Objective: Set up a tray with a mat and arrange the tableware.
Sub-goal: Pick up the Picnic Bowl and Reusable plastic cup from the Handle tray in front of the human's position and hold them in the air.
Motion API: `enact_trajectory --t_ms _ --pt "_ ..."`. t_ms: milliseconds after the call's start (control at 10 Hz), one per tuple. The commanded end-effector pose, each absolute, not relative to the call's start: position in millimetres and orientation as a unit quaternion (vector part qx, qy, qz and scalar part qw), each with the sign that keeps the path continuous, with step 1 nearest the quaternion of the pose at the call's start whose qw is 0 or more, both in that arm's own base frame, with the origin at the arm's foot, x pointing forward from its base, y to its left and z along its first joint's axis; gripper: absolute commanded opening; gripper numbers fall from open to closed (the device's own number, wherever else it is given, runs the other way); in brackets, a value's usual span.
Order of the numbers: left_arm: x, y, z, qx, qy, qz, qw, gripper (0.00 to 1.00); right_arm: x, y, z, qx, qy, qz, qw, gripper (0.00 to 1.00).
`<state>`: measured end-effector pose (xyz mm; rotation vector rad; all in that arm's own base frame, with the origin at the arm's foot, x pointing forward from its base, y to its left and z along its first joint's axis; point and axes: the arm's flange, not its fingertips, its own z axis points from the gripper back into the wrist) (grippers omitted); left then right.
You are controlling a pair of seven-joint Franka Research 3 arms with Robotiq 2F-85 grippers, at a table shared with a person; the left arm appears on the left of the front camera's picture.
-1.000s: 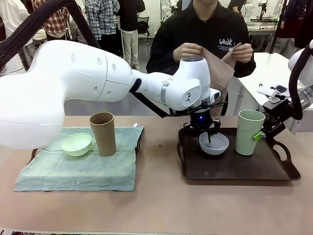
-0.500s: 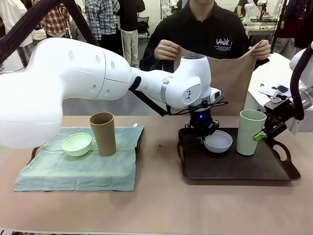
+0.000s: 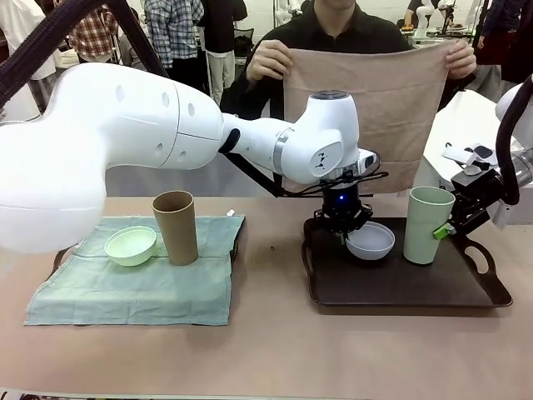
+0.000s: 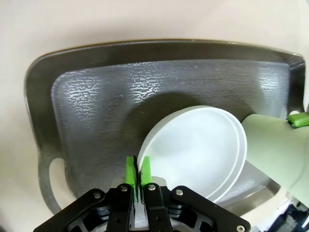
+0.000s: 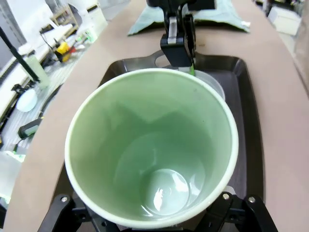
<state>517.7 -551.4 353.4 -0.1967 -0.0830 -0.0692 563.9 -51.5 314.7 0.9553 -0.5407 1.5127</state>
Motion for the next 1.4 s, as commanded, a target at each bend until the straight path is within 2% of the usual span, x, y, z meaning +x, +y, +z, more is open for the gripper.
enact_trajectory --t_ms 0,600,900,1000,1300 --pt "508.2 -548.4 379.7 -0.105 -0.042 -0.037 0.993 0.00 552.4 -63.7 344.8 0.399 -0.263 0.664 0.575 0.26" --pt "455.9 -586.3 521.9 -0.097 -0.142 -0.064 0.983 0.00 492.9 -149.7 532.7 0.300 -0.362 0.678 0.566 0.26" --pt "428.3 -587.0 581.9 -0.089 -0.205 -0.048 0.974 0.00 496.5 -143.1 544.9 0.320 -0.348 0.681 0.559 0.26" --pt "432.3 -584.4 556.0 -0.111 -0.158 -0.075 0.978 0.00 477.1 -159.3 561.2 0.290 -0.359 0.685 0.564 0.26" --pt "432.3 -584.4 556.0 -0.111 -0.158 -0.075 0.978 0.00 477.1 -159.3 561.2 0.290 -0.359 0.685 0.564 0.26"
